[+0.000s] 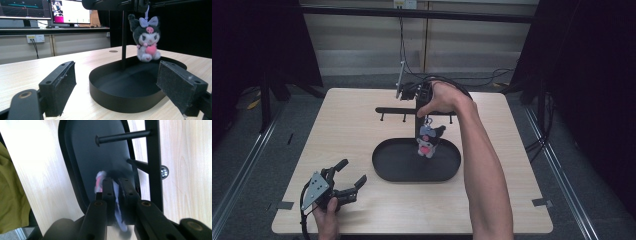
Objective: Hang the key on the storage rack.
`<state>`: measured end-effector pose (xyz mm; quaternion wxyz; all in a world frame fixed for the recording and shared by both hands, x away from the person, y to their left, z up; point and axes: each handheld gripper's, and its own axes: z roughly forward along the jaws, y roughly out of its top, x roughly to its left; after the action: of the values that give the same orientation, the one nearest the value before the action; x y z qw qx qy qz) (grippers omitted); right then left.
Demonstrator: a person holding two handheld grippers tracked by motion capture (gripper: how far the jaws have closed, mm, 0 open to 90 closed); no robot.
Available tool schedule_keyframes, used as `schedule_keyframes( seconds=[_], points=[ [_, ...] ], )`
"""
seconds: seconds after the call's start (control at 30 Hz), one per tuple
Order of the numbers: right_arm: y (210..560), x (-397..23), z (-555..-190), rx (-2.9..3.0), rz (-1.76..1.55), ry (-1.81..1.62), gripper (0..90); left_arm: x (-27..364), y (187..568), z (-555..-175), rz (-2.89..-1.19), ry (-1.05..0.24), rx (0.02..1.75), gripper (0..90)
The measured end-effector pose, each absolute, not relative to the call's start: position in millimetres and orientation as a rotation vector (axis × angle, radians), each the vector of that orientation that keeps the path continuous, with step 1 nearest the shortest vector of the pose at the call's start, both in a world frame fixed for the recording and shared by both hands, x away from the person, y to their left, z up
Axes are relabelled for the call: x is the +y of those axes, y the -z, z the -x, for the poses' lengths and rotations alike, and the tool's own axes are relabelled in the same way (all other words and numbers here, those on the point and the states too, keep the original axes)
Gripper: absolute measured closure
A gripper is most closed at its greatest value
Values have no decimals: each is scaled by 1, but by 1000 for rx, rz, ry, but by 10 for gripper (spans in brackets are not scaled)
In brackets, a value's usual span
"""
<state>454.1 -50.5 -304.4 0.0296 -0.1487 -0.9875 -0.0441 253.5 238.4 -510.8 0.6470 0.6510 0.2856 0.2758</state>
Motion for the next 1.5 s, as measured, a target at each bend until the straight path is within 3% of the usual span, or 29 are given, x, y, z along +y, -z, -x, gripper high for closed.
schedule_keyframes(
  seconds=[0.37, 1.17, 1.5],
  points=[
    [306, -55, -444, -3052, 478, 263, 693, 238, 511, -253, -1482, -631, 649, 153],
    [299, -74, -398, -3024, 546, 675, 598, 239, 511, -253, -1485, -632, 649, 153],
    [320, -82, -371, -3061, 606, 792, 539, 239, 511, -253, -1489, -630, 649, 153]
  ],
)
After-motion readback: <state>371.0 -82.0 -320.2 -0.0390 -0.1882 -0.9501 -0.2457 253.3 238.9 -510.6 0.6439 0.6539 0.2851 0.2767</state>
